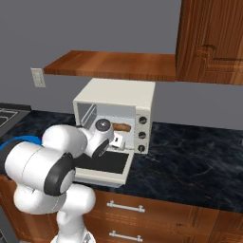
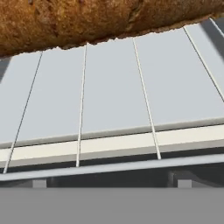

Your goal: Pull the toaster oven rack outwards. Pick up the baguette from the plate and place it on the toaster oven rack. Close the toaster oven door fully and set the temperature to the lowest setting.

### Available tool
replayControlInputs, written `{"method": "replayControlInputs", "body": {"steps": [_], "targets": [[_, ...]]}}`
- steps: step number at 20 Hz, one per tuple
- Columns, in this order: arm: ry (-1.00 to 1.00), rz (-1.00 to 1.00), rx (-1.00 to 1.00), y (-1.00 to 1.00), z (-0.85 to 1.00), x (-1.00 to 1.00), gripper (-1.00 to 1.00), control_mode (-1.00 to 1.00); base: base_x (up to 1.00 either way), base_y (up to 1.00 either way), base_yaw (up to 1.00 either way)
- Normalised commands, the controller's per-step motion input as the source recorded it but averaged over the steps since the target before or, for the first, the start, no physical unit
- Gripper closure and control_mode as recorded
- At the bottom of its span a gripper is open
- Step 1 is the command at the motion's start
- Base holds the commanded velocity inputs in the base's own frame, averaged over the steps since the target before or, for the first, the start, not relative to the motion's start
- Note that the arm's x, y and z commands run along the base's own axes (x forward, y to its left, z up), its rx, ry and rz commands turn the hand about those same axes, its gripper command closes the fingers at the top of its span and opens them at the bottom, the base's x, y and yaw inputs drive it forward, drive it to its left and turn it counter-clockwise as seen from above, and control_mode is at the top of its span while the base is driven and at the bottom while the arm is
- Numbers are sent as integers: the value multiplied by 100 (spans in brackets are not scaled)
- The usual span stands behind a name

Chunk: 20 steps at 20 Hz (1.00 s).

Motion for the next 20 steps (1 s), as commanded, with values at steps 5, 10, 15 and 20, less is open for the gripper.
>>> {"method": "replayControlInputs", "body": {"steps": [5,10,15,20], "targets": [[-24,0,0,0,0,48,-100,-100,0,0,0],[-19,0,0,0,6,57,-100,-100,0,0,0],[-1,0,11,-28,50,-25,-100,-100,0,0,0],[1,0,12,-27,81,-22,-100,-100,0,0,0]]}}
